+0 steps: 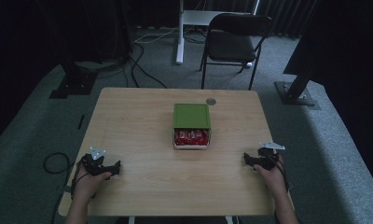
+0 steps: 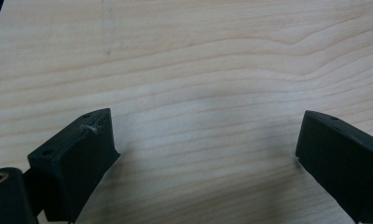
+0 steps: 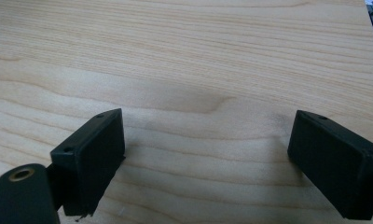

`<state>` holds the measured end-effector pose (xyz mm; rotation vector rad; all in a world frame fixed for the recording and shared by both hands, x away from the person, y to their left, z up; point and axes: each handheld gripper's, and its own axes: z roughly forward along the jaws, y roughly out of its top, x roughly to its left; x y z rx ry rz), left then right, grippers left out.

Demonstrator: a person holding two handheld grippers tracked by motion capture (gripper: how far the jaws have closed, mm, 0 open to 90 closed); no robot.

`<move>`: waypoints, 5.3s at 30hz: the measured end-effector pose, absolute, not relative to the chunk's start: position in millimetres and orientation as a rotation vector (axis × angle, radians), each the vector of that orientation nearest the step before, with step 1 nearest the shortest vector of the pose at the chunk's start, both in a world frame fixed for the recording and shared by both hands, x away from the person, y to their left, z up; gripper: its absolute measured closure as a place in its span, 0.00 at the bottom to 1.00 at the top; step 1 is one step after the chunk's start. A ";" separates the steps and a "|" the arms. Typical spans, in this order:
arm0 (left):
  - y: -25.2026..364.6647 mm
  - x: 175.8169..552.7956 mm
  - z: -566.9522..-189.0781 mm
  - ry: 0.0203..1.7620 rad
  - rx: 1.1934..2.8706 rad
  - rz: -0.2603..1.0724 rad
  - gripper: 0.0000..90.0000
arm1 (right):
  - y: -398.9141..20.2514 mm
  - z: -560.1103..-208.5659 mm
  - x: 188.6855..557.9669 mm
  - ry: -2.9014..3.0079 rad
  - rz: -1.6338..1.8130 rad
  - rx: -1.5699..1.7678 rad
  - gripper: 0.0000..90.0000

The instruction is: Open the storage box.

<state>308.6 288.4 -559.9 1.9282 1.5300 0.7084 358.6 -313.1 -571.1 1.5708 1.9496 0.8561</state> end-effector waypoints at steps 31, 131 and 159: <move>218.0 320.2 -540.0 1.220 2.089 0.814 0.06 | -312.9 -571.0 358.6 1.948 0.858 1.575 0.12; 18.2 312.6 -540.0 0.196 2.475 1.080 0.17 | -313.2 -570.9 358.5 1.947 0.859 1.577 0.12; 15.6 333.0 -550.4 0.055 2.488 1.314 0.44 | -313.3 -571.0 358.5 1.946 0.860 1.577 0.12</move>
